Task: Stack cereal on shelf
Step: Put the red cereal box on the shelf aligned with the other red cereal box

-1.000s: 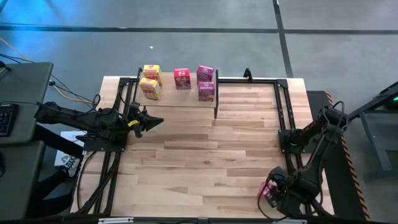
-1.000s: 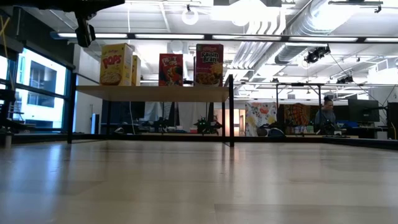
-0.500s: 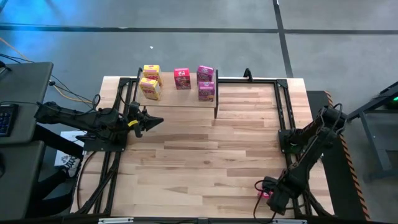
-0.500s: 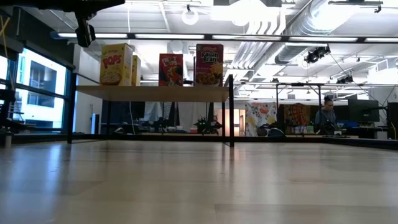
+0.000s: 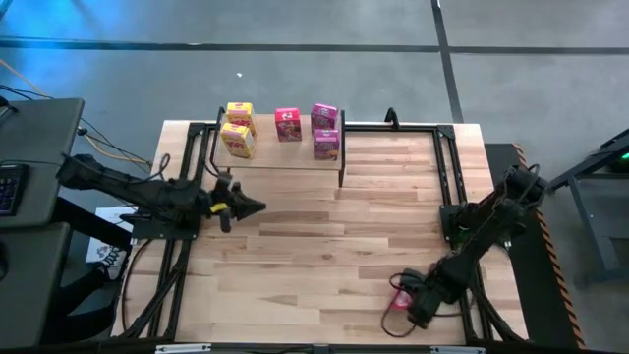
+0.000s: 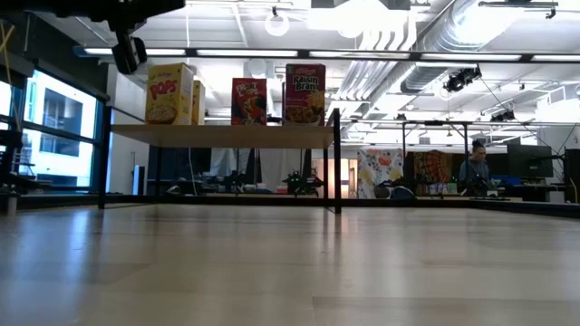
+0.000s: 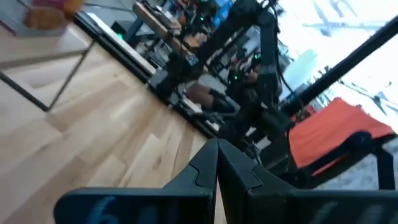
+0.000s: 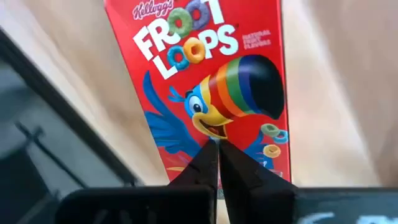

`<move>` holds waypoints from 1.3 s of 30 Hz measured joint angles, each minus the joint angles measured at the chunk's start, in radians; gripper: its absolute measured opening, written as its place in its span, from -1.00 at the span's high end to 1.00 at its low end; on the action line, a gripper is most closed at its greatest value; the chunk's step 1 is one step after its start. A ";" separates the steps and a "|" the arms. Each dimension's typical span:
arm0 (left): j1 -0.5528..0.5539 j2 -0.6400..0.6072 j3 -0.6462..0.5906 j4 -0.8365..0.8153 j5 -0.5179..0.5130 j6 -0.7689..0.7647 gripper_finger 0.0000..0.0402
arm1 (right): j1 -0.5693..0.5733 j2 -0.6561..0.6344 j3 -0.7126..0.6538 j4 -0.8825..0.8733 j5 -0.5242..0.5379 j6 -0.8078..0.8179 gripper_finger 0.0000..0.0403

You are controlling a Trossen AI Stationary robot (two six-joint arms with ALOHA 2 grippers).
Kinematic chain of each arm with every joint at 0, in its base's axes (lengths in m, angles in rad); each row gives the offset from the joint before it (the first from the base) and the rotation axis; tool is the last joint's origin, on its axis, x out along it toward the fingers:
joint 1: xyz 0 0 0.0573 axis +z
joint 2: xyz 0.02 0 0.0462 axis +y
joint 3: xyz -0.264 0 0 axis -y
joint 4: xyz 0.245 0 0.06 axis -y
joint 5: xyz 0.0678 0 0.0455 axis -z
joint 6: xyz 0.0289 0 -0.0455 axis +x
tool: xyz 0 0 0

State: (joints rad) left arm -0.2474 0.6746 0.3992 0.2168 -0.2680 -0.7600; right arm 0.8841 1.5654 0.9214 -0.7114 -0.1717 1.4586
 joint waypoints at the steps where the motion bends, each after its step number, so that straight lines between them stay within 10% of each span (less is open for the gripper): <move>1: -0.012 0.024 0.000 0.021 0.000 0.003 1.00 | -0.020 0.000 0.002 0.006 0.026 -0.011 1.00; 23: -0.109 0.595 0.069 0.260 0.041 0.066 1.00 | -0.442 0.164 0.084 0.346 0.190 -0.498 1.00; 31: -0.105 0.792 0.162 0.241 0.088 0.187 1.00 | -0.469 0.217 0.291 0.203 0.217 -0.698 1.00; 39: -0.053 0.971 0.232 0.225 0.091 0.211 1.00 | -0.347 0.179 0.295 0.095 0.250 -0.560 1.00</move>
State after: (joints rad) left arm -0.3005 1.6460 0.6314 0.4418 -0.1772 -0.5489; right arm 0.5366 1.7443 1.2166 -0.6159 0.0785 0.8984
